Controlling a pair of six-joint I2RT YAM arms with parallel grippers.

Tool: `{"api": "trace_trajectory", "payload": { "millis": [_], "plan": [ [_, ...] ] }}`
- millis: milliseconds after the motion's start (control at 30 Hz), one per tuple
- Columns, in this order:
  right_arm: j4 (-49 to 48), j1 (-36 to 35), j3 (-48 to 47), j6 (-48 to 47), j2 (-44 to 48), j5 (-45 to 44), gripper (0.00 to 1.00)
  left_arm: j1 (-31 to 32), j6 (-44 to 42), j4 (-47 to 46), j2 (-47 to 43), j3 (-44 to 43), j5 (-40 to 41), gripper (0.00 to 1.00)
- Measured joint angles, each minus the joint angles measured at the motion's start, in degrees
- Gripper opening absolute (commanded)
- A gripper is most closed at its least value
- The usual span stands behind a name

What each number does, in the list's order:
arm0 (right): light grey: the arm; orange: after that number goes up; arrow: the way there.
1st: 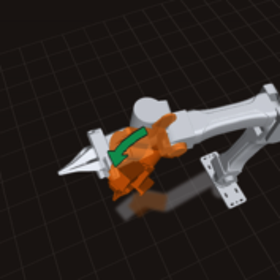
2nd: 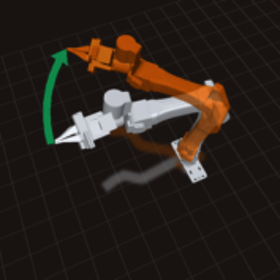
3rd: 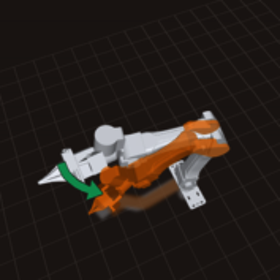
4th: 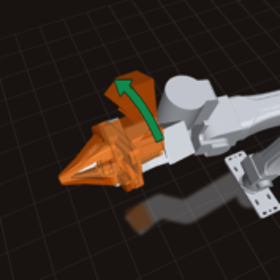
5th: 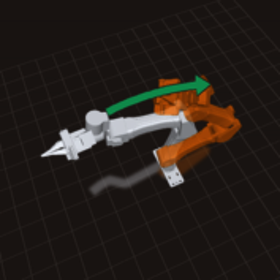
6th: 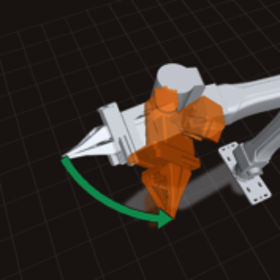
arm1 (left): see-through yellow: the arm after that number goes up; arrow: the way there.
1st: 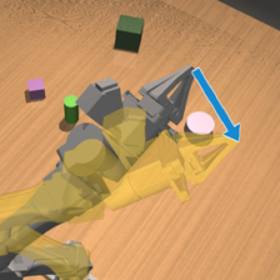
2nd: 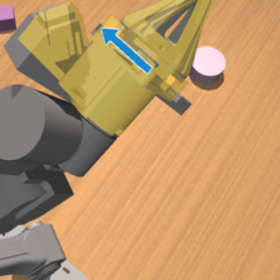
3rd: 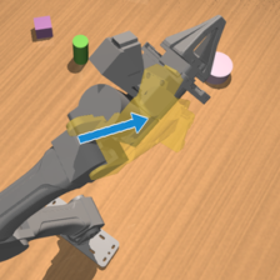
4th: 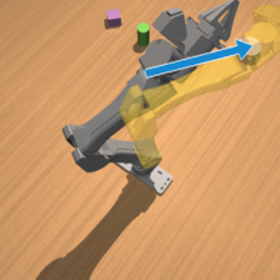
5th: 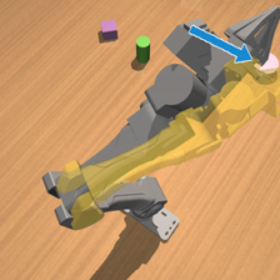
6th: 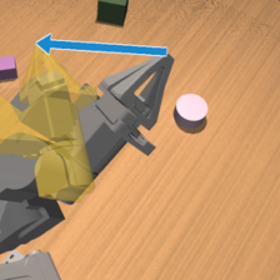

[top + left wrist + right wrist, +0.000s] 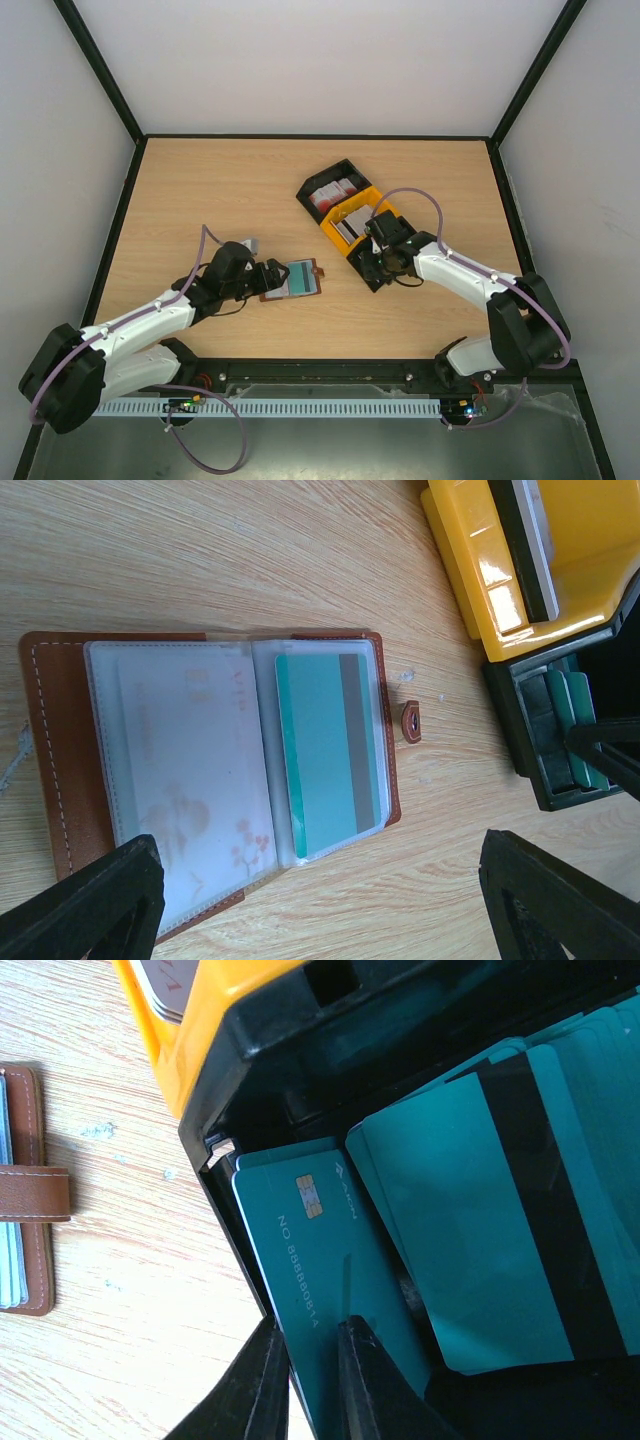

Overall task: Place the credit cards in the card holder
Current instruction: Pick up the credit card from the storage box.

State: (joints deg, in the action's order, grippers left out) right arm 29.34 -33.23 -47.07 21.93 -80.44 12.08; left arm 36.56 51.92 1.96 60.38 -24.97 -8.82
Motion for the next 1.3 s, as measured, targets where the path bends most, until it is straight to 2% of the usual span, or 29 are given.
{"api": "trace_trajectory", "payload": {
  "millis": [433, 1000, 1300],
  "plan": [
    [0.5, 0.0, 0.0, 0.1, 1.1, 0.0, 0.10, 0.0, 0.1, -0.5, 0.2, 0.3, 0.0, 0.87],
    [1.0, 0.0, 0.0, 0.1, 2.2, 0.3, 0.12, 0.0, 0.2, -0.9, 0.3, 0.6, 0.0, 0.87],
    [1.0, 0.0, 0.0, 0.1, 2.3, 0.6, 0.06, 0.0, 0.2, -1.2, 0.5, 0.6, 0.0, 0.87]
  ]
}}
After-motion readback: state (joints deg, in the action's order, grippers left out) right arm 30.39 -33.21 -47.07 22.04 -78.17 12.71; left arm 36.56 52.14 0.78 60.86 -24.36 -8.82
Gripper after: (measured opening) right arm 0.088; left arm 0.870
